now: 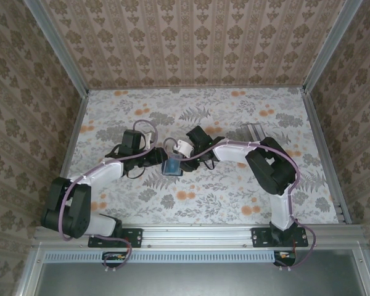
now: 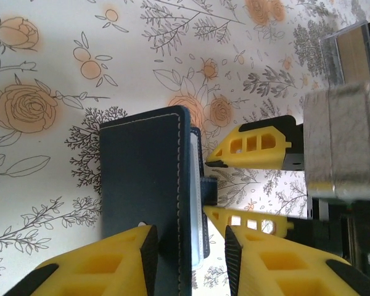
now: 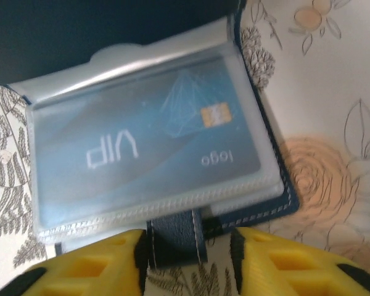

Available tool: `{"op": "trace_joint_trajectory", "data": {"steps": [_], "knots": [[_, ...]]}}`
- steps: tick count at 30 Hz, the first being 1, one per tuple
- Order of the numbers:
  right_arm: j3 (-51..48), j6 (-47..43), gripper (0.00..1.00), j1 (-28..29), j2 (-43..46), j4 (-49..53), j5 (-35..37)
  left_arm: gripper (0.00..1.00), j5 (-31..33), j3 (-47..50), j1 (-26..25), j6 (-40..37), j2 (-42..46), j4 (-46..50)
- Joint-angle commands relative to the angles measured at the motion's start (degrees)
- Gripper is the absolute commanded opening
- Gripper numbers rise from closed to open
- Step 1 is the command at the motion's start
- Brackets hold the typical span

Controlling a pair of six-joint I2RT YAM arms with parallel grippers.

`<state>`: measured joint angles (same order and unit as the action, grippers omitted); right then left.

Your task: Put the credit cards into the card holder

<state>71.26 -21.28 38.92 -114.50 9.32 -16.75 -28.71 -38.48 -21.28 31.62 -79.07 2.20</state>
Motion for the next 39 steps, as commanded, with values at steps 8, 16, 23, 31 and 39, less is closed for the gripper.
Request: {"op": "trace_joint_trajectory", "data": {"steps": [8, 16, 23, 31, 39], "knots": [[-6.8, 1.7, 0.21, 0.9, 1.0, -11.6, 0.6, 0.36, 0.1, 0.7, 0.6, -0.8, -1.9, 0.0], [-15.9, 9.1, 0.13, 0.8, 3.9, -28.2, 0.8, 0.38, 0.8, 0.1, 0.5, -0.9, -2.5, 1.2], [-25.3, 21.0, 0.13, 0.7, 2.1, -53.4, -5.3, 0.39, 1.3, -0.5, -0.5, -0.9, -4.5, 1.5], [-26.1, 20.9, 0.17, 0.7, 0.8, -55.8, -9.3, 0.39, 1.7, -1.8, -1.1, -2.0, -6.7, 2.8], [-29.4, 18.2, 0.21, 0.5, -0.8, -60.4, -11.6, 0.44, 1.5, -3.9, -3.2, -1.8, -9.0, 1.7]]}}
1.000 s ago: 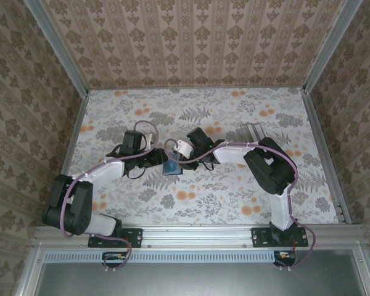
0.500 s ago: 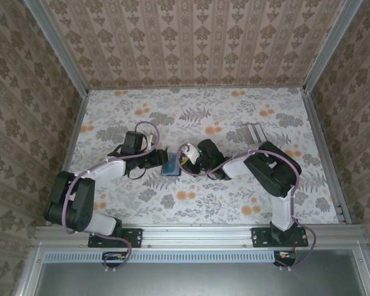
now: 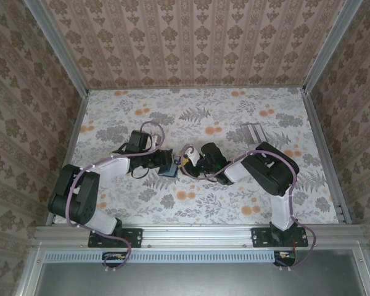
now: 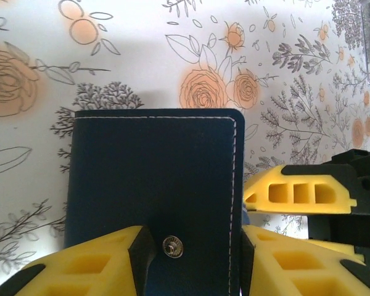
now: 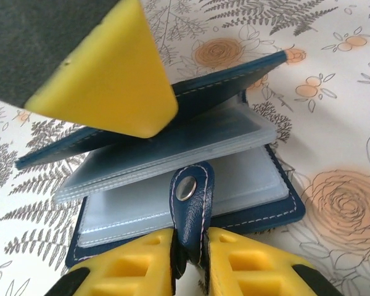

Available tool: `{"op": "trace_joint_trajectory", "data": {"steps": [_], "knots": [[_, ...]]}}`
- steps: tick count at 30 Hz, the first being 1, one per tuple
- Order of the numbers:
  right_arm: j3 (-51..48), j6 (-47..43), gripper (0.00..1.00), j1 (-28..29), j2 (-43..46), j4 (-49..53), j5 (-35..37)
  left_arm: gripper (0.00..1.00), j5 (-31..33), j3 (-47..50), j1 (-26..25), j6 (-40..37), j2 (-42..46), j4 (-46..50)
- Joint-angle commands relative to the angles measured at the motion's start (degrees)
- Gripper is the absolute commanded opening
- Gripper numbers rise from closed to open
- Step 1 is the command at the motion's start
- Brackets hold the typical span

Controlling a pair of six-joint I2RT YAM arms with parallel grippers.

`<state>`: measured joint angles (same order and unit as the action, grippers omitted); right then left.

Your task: Put the credit cards into the card holder

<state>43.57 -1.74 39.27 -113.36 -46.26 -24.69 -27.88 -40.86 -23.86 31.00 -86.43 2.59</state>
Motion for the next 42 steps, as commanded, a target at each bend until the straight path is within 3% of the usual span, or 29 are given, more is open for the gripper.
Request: {"op": "trace_joint_trajectory", "data": {"steps": [1, 4, 12, 24, 28, 32, 42], "knots": [[-2.3, -1.6, 0.21, 0.2, -2.6, -7.1, -4.3, 0.44, 0.8, -1.7, -0.7, -1.1, -2.2, 1.2], [-3.6, -2.6, 0.22, 0.1, -4.0, -11.5, -5.2, 0.44, 0.5, -2.5, -0.7, -0.8, -4.1, 1.4], [-4.2, -11.9, 0.29, 0.3, -4.6, -10.7, -11.6, 0.45, 0.5, -4.4, -0.8, -1.4, -6.3, 2.6], [-3.1, -26.5, 0.31, 0.5, -2.1, 3.2, -14.4, 0.45, 2.2, -6.0, -0.7, -6.5, -7.1, 7.2], [-2.6, -20.7, 0.41, 0.5, -1.8, 2.1, -13.5, 0.44, 2.9, -5.3, -0.7, -5.9, -6.9, 6.9], [-1.3, -13.9, 0.47, 0.2, -1.7, 3.3, -6.1, 0.43, 3.5, -3.3, 0.5, -4.3, -4.4, 5.3], [3.8, -2.5, 0.48, 0.0, -5.4, 3.9, -11.5, 0.31, 3.9, 0.6, 1.1, -1.4, -2.6, 1.2]]}}
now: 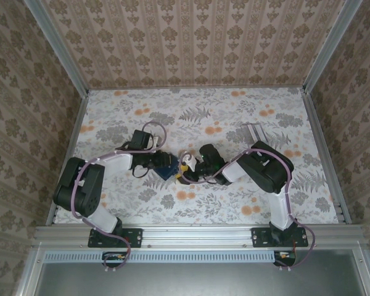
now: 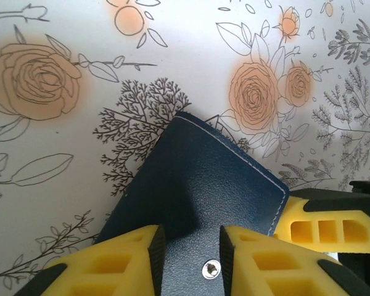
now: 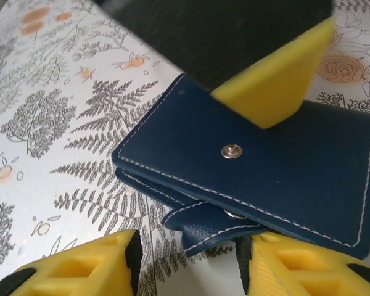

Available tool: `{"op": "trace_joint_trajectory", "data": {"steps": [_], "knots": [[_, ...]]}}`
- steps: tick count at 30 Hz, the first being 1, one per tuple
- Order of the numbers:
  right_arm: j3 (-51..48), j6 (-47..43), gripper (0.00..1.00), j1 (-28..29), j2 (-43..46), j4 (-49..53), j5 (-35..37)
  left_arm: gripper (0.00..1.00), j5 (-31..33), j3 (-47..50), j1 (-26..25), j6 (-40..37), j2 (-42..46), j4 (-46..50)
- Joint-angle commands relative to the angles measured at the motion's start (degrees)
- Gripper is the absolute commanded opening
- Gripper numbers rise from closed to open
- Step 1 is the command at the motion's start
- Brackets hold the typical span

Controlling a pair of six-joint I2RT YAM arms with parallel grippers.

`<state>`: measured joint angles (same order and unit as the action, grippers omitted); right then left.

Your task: Put the credit cards into the card holder

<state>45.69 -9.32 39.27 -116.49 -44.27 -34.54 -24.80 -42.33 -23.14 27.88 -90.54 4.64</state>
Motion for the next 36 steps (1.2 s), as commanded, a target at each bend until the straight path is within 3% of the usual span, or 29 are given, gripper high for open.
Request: {"op": "trace_joint_trajectory", "data": {"steps": [1, 7, 10, 15, 22, 31, 34, 36], "knots": [[2.3, 5.8, 0.47, 0.0, -2.5, 2.2, -2.4, 0.29, 0.9, 2.2, 0.4, 1.8, 1.6, -1.1], [4.8, 5.2, 0.40, 0.0, -3.2, 6.0, -8.3, 0.27, 1.3, 2.6, 0.3, 1.3, 1.0, -0.5], [6.0, 3.9, 0.20, 0.0, -3.5, 9.3, -7.0, 0.26, 1.6, 2.9, 0.3, 1.5, 1.1, -0.9], [6.4, 3.9, 0.00, 0.0, -3.7, 9.7, -8.1, 0.25, 2.1, 3.0, 0.3, 1.7, 1.5, -0.5], [3.7, -10.3, 0.00, 0.3, -0.5, 18.9, -10.7, 0.29, 3.2, 2.2, 1.2, 0.9, 2.4, 2.4], [-2.1, -29.2, 0.00, 4.4, 3.2, 15.7, -0.7, 0.31, 1.8, 2.1, 1.3, 0.4, 1.1, 2.0], [-1.1, -29.9, 0.09, 5.1, 3.2, 18.2, 1.7, 0.31, 1.4, 2.3, 1.0, 0.0, 1.1, 1.9], [-1.5, -30.2, 0.20, 5.7, 3.3, 17.7, 3.3, 0.31, 1.2, 2.5, 0.6, -0.6, 1.1, 2.0]]}}
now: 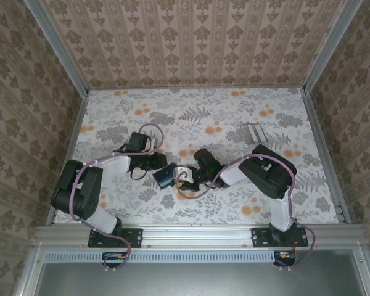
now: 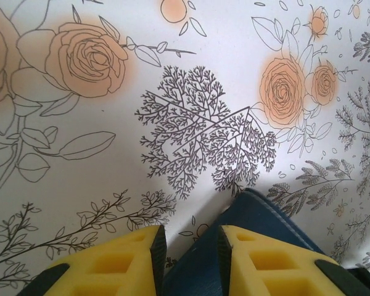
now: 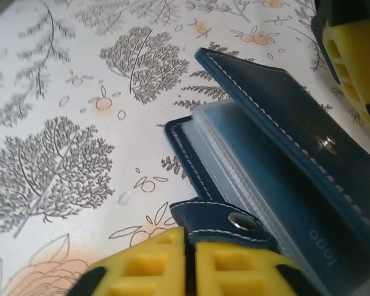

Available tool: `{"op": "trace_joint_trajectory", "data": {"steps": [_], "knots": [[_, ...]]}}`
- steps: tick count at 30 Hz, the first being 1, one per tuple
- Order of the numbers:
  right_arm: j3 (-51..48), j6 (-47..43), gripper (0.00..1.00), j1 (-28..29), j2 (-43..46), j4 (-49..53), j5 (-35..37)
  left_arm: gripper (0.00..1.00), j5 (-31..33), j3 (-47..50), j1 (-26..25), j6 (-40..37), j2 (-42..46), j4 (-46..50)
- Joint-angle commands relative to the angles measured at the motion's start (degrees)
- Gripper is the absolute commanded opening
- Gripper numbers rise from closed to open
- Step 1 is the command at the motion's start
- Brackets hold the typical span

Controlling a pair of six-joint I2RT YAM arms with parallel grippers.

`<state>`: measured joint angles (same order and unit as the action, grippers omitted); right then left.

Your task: Put the credit cards into the card holder

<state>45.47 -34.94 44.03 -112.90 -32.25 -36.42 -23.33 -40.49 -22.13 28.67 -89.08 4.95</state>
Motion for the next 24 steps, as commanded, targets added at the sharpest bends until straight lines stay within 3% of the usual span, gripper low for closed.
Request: {"op": "trace_joint_trajectory", "data": {"steps": [1, 7, 13, 19, 24], "knots": [[-1.7, -3.9, 0.22, 1.0, -0.1, 4.7, 5.6, 0.31, -0.5, 0.8, -0.7, -1.7, -0.2, 1.8], [-4.1, 10.1, 0.33, 0.5, 0.0, -3.5, 3.3, 0.31, 0.1, 1.9, -1.0, -2.5, 2.2, 3.7], [-4.5, 25.3, 0.33, 0.5, -1.5, -9.8, -2.5, 0.31, -0.6, 2.9, -1.1, -2.1, 3.6, 3.8], [-0.6, 25.1, 0.32, 0.5, -2.7, -5.3, -9.4, 0.31, -1.0, 3.5, -1.2, -2.0, 2.9, 3.4], [3.9, 21.6, 0.39, 0.4, -3.8, 4.4, -15.0, 0.31, -0.7, 3.5, -1.2, -2.0, 3.3, 3.5]]}}
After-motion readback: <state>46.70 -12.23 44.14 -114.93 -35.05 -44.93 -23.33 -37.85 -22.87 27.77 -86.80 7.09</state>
